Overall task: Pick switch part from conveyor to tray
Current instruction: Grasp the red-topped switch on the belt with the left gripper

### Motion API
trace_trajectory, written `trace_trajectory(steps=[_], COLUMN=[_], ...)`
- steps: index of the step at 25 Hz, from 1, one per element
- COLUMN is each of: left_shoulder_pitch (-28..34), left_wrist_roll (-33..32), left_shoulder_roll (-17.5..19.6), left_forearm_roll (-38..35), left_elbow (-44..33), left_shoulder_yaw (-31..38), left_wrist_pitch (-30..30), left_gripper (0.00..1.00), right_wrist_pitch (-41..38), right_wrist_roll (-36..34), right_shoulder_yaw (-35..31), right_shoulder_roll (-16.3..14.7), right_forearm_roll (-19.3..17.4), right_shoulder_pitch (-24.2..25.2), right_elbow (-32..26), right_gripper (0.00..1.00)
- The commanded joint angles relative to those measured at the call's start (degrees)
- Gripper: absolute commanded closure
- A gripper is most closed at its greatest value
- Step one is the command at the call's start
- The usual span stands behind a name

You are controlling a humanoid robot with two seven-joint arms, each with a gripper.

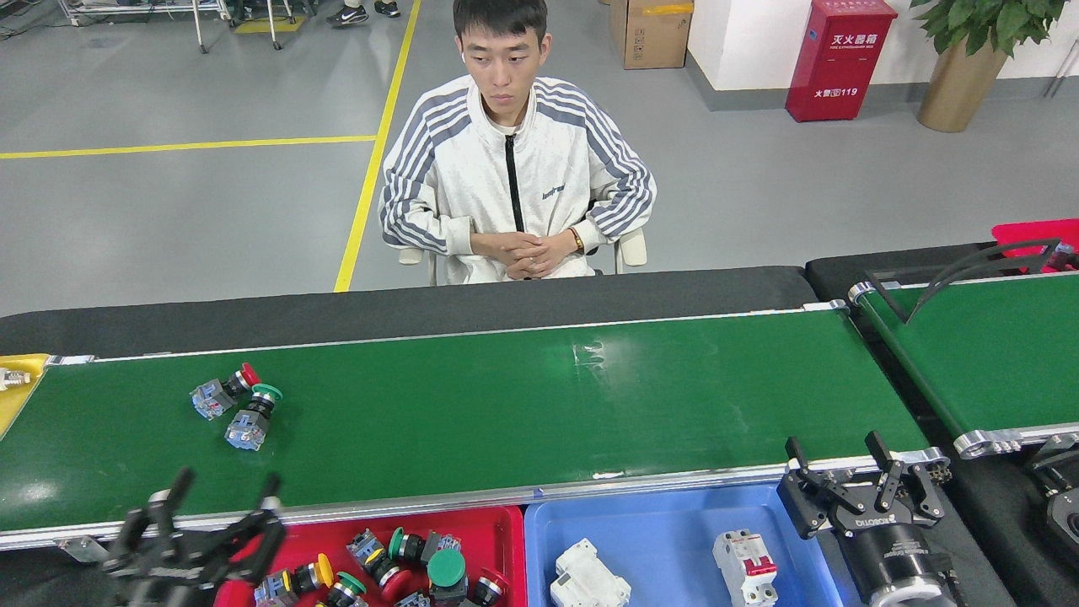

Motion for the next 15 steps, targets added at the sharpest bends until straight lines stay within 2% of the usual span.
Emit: trace_trajectory(steps=[1,6,9,13,15], left_shoulder_pitch=[-0.4,-1.4,-4.3,-14.0,-16.9], left_wrist_roll=[0.5,0.3,-0.2,-0.2,-0.2], left_shoulder_roll=[1.8,6.3,9.5,12.4,13.9], left_forearm_roll=[1.8,6.2,7.4,7.3,7.2], left_elbow=[2.4,5.9,10.0,21.5,25.6], left_shoulder_yaw=[1.8,1.5,0.4,-5.8,-7.1], left_wrist_pitch=[-2.2,-2.3,-2.7,-2.6,-2.6], left_gripper=[0.0,0.0,0.0,0.0,0.0], right_wrist_pitch=[0.3,0.2,0.2,0.3,0.2], right_wrist_roll=[-0.4,-0.5,-0.5,-0.4,-0.4], right_shoulder_yaw=[-0.2,-0.2,-0.2,-0.2,0.0], right_shoulder_roll=[0.0,-0.1,-0.3,-0.2,-0.3], right_forearm_roll=[0.1,0.1,0.1,0.1,0.2], right_shoulder_pitch=[-0.4,0.0,0.1,-0.4,-0.3], right_elbow=[-0.6,-0.6,-0.5,-0.5,-0.5], right_gripper=[0.0,0.0,0.0,0.0,0.0])
